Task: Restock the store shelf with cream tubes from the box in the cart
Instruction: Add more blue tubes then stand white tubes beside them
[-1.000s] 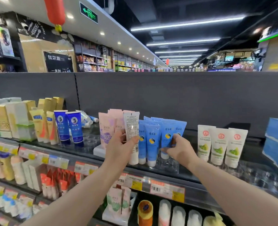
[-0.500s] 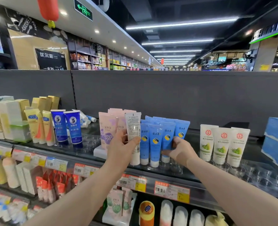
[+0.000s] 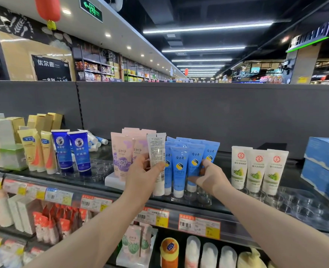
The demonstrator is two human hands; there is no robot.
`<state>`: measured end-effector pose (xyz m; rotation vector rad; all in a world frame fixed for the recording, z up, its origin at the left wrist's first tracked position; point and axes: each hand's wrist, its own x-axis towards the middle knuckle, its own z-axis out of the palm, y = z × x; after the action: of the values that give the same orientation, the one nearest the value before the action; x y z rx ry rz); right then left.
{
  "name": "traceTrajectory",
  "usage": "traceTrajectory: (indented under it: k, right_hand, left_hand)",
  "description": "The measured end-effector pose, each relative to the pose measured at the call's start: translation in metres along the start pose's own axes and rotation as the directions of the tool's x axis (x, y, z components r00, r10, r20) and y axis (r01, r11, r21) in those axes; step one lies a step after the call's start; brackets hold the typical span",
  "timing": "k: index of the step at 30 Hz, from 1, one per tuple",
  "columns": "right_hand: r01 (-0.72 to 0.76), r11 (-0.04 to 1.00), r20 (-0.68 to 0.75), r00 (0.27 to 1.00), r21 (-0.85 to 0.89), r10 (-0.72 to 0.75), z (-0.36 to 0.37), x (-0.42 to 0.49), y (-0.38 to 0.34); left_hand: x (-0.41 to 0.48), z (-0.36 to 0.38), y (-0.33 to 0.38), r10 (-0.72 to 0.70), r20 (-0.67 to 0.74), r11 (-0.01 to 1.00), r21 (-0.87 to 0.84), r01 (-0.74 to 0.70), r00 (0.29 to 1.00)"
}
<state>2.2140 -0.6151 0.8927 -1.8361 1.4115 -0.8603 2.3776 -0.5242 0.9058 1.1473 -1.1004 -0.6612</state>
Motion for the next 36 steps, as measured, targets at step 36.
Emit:
traceTrajectory:
  k: [36]
  right_hand:
    - [0.24, 0.97, -0.202, 0.952, 0.019, -0.232, -0.086, -0.039, -0.037]
  left_hand:
    - [-0.009, 0.101, 0.01, 0.07, 0.373, 0.997, 0.005, -0.077, 0.925]
